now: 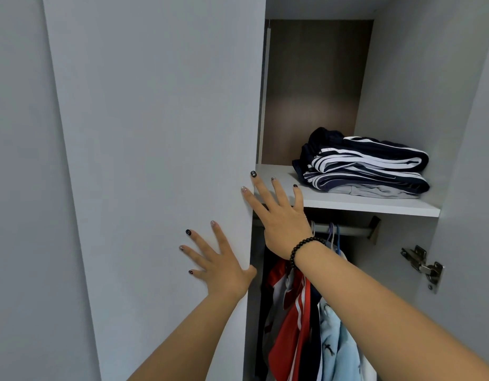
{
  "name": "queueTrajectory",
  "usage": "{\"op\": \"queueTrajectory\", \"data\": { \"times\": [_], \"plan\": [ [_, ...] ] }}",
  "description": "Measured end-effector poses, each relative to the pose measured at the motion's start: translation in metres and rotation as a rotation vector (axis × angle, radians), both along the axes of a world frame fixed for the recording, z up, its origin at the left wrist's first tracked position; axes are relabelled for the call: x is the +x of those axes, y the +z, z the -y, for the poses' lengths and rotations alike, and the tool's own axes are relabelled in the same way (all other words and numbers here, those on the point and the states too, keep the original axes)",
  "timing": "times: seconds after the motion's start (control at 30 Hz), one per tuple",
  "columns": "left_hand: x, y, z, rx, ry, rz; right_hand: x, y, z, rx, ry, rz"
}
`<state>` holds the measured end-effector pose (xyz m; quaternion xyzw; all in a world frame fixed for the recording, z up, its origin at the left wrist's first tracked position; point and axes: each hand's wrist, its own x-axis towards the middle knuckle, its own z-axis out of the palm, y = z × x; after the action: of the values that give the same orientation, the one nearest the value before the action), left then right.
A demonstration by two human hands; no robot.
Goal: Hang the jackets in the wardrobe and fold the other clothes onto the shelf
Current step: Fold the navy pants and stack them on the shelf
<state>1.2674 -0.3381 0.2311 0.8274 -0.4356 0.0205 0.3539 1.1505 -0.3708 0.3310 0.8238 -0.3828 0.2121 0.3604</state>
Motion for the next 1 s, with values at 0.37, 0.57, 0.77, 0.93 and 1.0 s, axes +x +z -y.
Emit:
{"op": "queueTrajectory", "data": {
  "times": [0.37,0.57,0.77,0.93,1.0],
  "plan": [
    [0.002,0.001,-0.004,0.013,-0.004,0.051,-0.001,-0.002,0.003,0.036,0.048,0.006],
    [0.003,0.002,-0.043,0.094,-0.075,0.122,-0.052,-0.006,-0.018,0.082,0.025,-0.047],
    [-0.036,0.004,-0.092,0.169,-0.216,0.111,-0.118,0.005,-0.072,0.120,-0.136,-0.005],
    [-0.081,0.012,-0.136,0.146,-0.404,0.090,-0.164,0.028,-0.144,0.066,-0.226,0.047],
    [-0.102,0.017,-0.152,0.122,-0.479,0.057,-0.181,0.040,-0.177,-0.017,-0.246,0.079]
  ]
}}
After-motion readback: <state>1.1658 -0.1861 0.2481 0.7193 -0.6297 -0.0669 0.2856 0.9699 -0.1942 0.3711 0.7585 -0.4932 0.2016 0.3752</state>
